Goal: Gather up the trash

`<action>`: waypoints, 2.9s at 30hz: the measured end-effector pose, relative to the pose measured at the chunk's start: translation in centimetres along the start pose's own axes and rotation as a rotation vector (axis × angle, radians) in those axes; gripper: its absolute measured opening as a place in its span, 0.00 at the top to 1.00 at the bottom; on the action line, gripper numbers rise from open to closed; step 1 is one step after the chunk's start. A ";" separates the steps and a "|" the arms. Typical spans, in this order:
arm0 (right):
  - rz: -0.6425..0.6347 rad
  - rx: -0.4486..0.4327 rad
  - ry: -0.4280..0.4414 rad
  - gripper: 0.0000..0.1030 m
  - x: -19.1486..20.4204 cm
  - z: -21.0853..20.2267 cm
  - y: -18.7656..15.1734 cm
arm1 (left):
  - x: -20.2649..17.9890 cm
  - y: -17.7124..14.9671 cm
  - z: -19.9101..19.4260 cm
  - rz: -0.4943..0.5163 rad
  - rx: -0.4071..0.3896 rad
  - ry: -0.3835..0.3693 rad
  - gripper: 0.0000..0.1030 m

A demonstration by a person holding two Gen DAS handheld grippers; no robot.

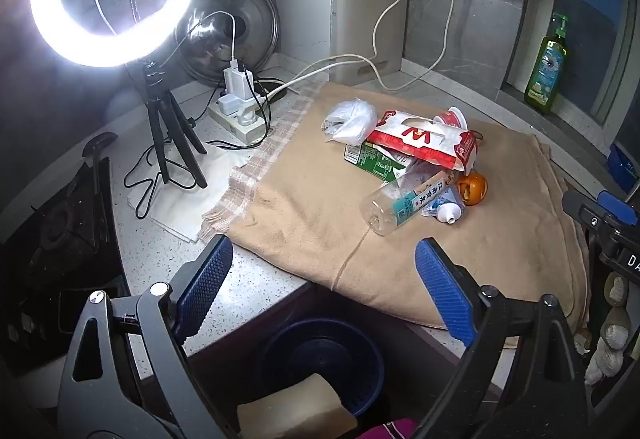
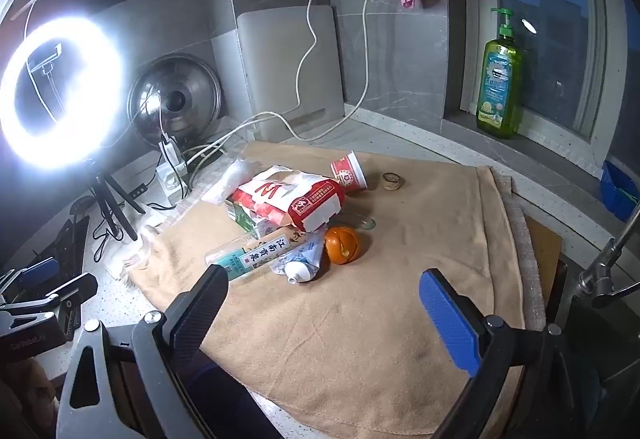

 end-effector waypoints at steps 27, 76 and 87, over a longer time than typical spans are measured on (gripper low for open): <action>0.000 0.008 0.017 0.05 0.7 0.5 0.1 | -0.3 0.6 -0.2 -0.011 -0.016 -0.005 0.08; 0.005 0.008 0.020 0.05 0.2 0.7 0.2 | -1.1 1.2 -1.3 -0.008 -0.027 -0.005 0.08; 0.009 0.009 0.020 0.05 -0.1 0.7 0.2 | -1.2 1.3 -1.3 -0.008 -0.027 -0.006 0.08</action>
Point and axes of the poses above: each gripper's, at about its wrist camera, not at the fingertips, and z roughly the way its jaws point, x to its left, y to its top, the point moved 6 cm from there along z, roughly the way its jaws point, and after that the axes turned 10 degrees about y, right-handed, at the moved point
